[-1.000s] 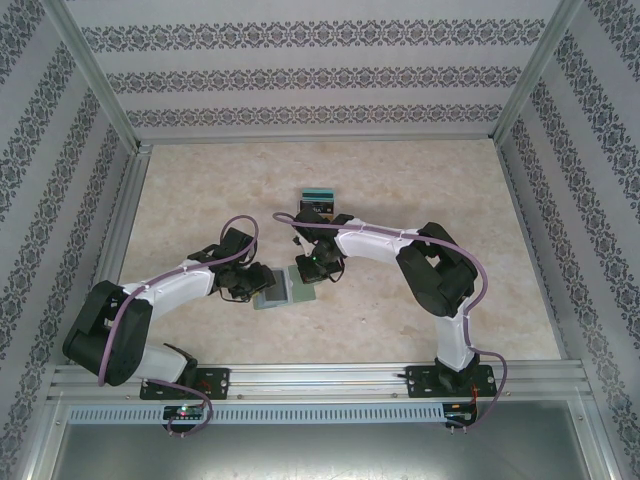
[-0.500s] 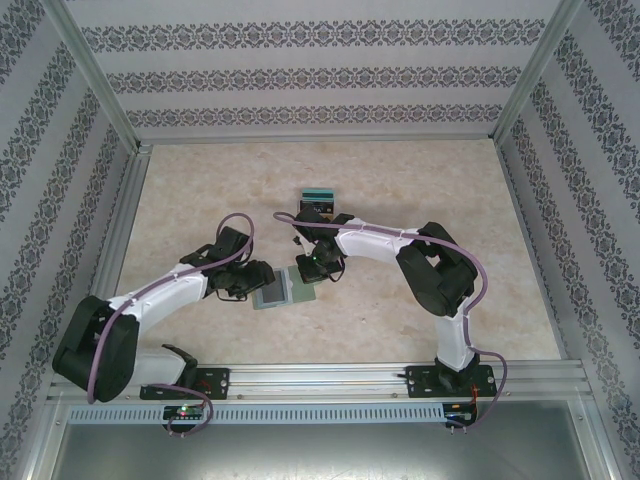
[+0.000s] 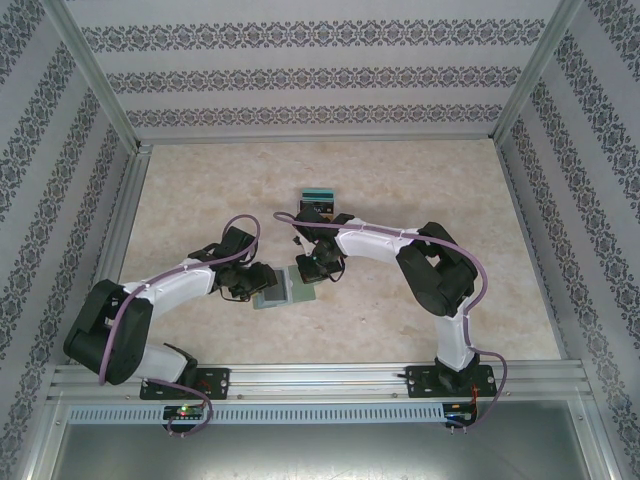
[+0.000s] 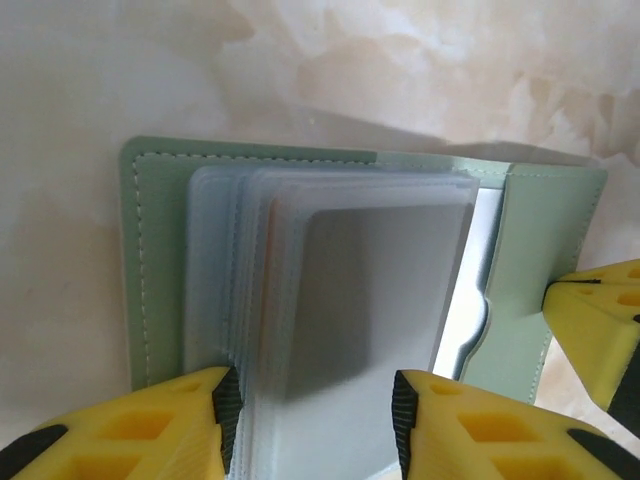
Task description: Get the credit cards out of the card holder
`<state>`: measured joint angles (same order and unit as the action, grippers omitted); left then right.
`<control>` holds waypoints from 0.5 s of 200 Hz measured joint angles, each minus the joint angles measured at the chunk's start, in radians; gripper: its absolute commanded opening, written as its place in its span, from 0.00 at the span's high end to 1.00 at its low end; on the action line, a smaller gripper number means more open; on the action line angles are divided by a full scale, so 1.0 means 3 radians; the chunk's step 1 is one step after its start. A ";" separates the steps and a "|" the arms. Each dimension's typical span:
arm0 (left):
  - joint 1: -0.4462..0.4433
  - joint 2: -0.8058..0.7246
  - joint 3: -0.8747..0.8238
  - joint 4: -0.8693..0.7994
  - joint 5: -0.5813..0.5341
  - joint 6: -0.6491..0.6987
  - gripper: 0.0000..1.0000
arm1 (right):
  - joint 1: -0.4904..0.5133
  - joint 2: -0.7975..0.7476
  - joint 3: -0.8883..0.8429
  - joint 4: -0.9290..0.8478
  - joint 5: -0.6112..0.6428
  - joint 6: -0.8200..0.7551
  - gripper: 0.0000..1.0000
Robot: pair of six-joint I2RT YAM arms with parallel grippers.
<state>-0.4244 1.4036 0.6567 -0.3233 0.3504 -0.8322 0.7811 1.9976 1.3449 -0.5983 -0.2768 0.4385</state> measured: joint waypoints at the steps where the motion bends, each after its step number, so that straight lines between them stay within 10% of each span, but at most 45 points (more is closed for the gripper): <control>1: 0.0000 0.0000 0.0000 0.0001 0.0001 0.0000 0.54 | 0.0000 0.0000 0.0000 0.0000 0.0000 0.0000 0.95; 100: -0.0005 -0.0233 0.0064 -0.0093 -0.0135 0.0022 0.53 | 0.0000 0.0000 -0.0013 0.0014 -0.0001 0.0000 0.95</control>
<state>-0.4259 1.3338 0.6758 -0.3511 0.3099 -0.8257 0.7811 1.9976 1.3411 -0.5941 -0.2771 0.4385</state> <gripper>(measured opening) 0.473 0.067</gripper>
